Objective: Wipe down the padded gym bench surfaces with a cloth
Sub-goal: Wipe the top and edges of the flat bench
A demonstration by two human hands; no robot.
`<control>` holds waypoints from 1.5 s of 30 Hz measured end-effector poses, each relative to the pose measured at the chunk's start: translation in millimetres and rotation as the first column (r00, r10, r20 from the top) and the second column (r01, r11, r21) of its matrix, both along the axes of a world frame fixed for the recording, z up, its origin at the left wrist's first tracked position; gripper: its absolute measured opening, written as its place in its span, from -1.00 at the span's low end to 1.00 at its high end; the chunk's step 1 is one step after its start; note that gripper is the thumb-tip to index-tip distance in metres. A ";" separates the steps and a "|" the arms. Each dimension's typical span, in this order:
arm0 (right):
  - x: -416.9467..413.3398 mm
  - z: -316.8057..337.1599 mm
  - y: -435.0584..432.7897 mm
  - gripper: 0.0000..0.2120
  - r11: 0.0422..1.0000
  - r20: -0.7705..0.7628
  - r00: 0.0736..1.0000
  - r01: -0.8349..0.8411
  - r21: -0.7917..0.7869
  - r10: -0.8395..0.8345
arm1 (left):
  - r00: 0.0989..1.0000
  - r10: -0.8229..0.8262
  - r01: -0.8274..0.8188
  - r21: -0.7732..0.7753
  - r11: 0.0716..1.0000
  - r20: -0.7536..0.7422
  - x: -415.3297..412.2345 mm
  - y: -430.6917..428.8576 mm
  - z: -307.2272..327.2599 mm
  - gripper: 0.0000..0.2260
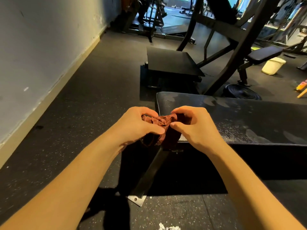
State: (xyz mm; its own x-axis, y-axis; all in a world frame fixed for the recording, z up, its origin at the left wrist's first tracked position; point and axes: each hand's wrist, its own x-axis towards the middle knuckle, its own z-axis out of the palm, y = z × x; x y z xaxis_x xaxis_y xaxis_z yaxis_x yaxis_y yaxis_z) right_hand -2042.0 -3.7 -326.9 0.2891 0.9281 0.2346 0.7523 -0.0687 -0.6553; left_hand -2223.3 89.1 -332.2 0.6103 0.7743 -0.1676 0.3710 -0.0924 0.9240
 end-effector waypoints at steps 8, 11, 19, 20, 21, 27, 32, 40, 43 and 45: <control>-21.8 -18.3 15.9 -0.80 0.997 -0.138 0.989 0.049 -0.064 -0.058 | 0.957 0.244 -0.146 0.467 0.872 -0.156 -10.6 14.8 -15.5 -0.88; -35.0 -33.5 25.0 -0.88 0.992 -0.189 0.978 0.104 0.073 -0.089 | 0.935 0.330 -0.239 0.456 0.857 -0.130 -6.8 15.0 -26.9 -0.88; -50.5 -52.8 27.1 -0.66 0.982 -0.022 0.992 -0.124 0.140 0.128 | 0.950 0.234 -0.135 -0.407 0.904 0.205 -8.8 28.5 -24.8 -0.81; -47.3 -50.6 26.9 -0.59 0.980 -0.097 0.980 -0.164 0.115 0.176 | 0.956 0.198 -0.103 -0.387 0.916 0.215 -9.5 30.4 -28.0 -0.78; -42.6 -46.9 26.7 -0.54 0.980 -0.174 0.966 -0.179 0.088 0.192 | 0.960 0.189 -0.106 -0.359 0.927 0.205 -9.3 31.7 -31.4 -0.80; 17.4 -54.6 33.1 -0.63 0.986 0.016 0.994 0.101 0.133 -0.104 | 0.972 0.230 -0.223 -0.143 0.964 0.039 1.5 57.7 -55.5 -0.83; 41.7 -84.3 55.1 -0.69 0.989 0.401 0.909 0.142 -0.036 -0.116 | 0.993 -0.027 0.030 0.023 0.999 -0.112 7.3 71.7 -79.1 -0.85; 43.9 -101.2 62.2 -0.64 0.987 0.486 0.864 0.159 -0.012 -0.133 | 0.989 0.056 -0.068 0.084 0.994 0.138 31.8 49.0 -115.1 -0.82; 44.0 -103.9 62.7 -0.63 0.986 0.505 0.851 0.169 -0.010 -0.141 | 0.942 0.284 -0.309 0.130 0.942 0.179 64.6 54.9 -115.2 -0.90; 43.1 -104.5 62.4 -0.63 0.986 0.510 0.847 0.170 0.002 -0.147 | 0.897 0.394 -0.420 0.111 0.901 0.203 89.9 86.0 -110.7 -0.92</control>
